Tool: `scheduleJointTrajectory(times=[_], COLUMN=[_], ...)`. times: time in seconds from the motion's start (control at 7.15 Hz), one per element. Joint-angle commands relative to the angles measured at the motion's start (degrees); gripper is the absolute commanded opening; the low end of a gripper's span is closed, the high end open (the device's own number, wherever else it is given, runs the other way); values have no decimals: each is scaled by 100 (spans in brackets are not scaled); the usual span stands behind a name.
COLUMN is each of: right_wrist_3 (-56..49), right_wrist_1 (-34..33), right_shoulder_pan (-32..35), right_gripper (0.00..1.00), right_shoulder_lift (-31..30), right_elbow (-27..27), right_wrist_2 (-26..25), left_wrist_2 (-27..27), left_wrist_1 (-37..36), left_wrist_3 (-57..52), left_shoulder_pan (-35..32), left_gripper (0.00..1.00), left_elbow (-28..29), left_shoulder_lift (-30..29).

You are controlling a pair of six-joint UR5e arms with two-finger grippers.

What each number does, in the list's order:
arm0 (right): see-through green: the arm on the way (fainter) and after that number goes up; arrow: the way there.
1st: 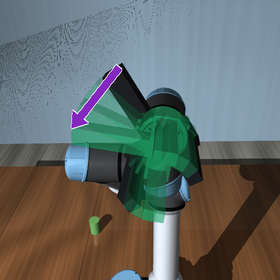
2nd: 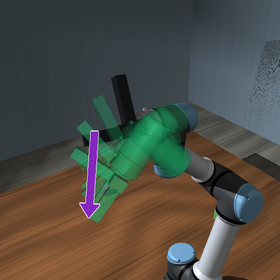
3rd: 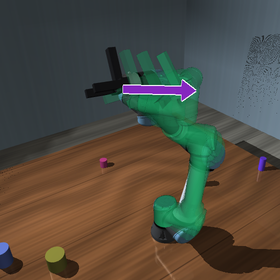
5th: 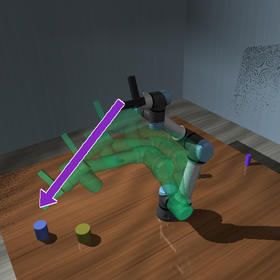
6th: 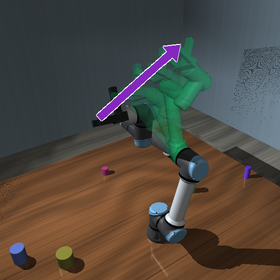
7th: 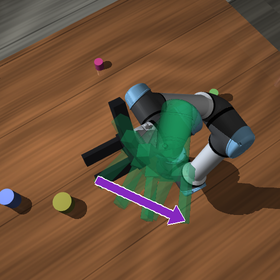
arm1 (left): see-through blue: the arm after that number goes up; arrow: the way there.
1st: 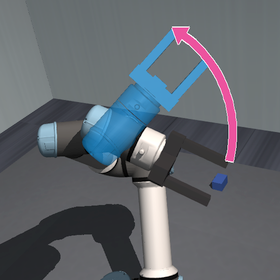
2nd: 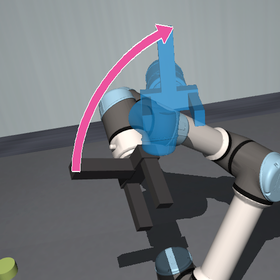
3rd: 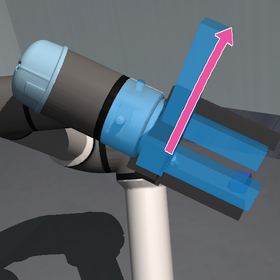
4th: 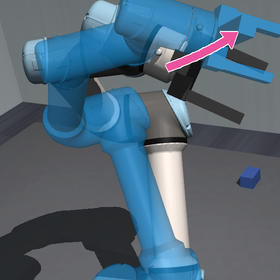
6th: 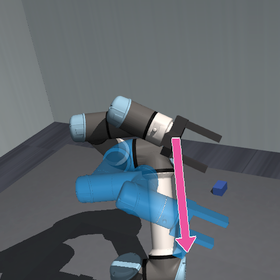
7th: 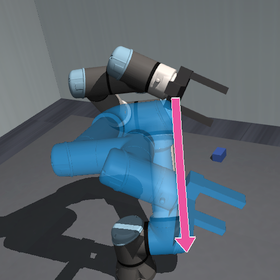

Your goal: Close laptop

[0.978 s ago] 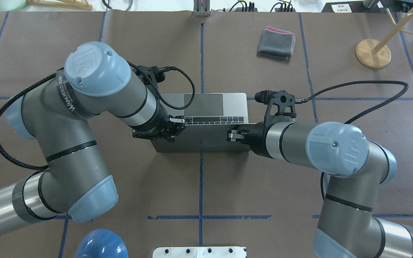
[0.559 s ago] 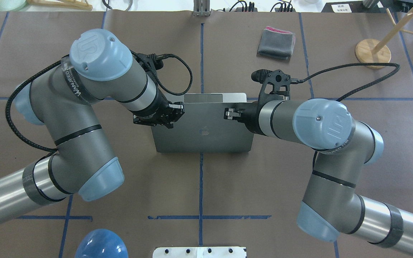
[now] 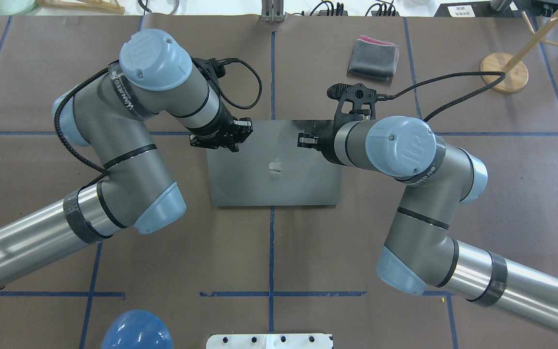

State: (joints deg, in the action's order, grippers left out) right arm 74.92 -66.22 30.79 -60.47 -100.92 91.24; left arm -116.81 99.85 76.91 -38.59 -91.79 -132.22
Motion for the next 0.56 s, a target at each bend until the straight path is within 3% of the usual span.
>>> scheduleJointTrajectory(times=[0.0,0.28,0.42], right_wrist_3=[-13,-13,-13], right_wrist_1=[30,30,30], right_shoulder_pan=[15,146,251], right_gripper=[0,0,0], right_shoulder_lift=[79,473,492], right_elbow=[361,976,995], right_wrist_2=[139,420,587], left_wrist_2=[0,9,9], left_wrist_1=[490,746,868], left_wrist_3=[-1,-132,-141], left_shoulder_pan=[-123,-175,-193], left_gripper=[0,0,0], left_elbow=[696,1066,1346], left_shoulder_lift=[-129,-172,-294])
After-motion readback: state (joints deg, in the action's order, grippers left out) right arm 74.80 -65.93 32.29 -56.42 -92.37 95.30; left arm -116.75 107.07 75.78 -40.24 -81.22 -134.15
